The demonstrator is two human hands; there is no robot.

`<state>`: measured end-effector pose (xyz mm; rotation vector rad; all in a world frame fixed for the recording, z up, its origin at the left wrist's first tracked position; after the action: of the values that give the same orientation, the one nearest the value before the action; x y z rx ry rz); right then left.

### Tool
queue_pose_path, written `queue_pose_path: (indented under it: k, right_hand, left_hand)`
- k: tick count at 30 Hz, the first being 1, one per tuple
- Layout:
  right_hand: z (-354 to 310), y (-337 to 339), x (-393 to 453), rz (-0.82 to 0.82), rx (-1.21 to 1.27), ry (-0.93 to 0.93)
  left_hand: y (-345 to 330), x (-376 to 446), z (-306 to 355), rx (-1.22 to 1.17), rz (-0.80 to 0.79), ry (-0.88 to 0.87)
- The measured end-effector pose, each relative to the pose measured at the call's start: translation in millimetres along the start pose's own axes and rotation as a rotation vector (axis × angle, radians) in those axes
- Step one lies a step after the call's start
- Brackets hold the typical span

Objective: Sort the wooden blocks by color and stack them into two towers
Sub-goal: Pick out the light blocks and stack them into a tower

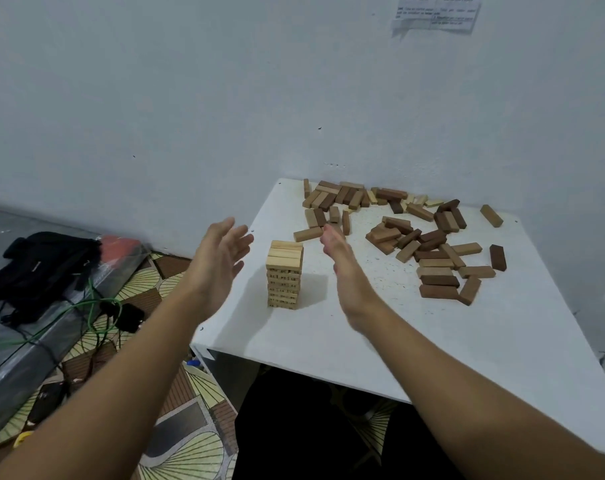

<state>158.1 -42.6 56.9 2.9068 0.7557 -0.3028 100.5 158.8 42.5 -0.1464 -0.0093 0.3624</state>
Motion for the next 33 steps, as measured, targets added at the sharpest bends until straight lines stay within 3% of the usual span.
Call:
queue_pose_path:
  k: [5, 8, 11, 33]
  right_hand:
    - [17.3, -34.2, -6.0, -0.048, 0.307, -0.102]
    - [-10.6, -47.1, -31.8, -0.056, 0.381, -0.15]
    - [5.6, -51.5, -13.3, -0.097, 0.428, -0.14]
    - [30.0, -63.7, 13.9, -0.046, 0.318, -0.122]
  left_hand:
    - [-37.7, -17.1, -19.5, 0.004, 0.08, 0.046]
    - [-48.9, -19.6, -23.0, -0.023, 0.096, 0.044]
    - [-54.0, -19.3, -22.5, -0.039, 0.113, 0.014]
    - [-61.2, -20.3, -16.7, -0.005, 0.155, -0.012]
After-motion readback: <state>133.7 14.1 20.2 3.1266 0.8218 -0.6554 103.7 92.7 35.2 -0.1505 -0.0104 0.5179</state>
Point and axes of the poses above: each hand's wrist, its own x-axis towards the middle knuckle, its own y-axis out of the back of the hand, z = x × y, the point moved 8 cm from there along x, towards the middle knuckle, and after that the axes turned 12 degrees about -y, right-handed, at the moved point
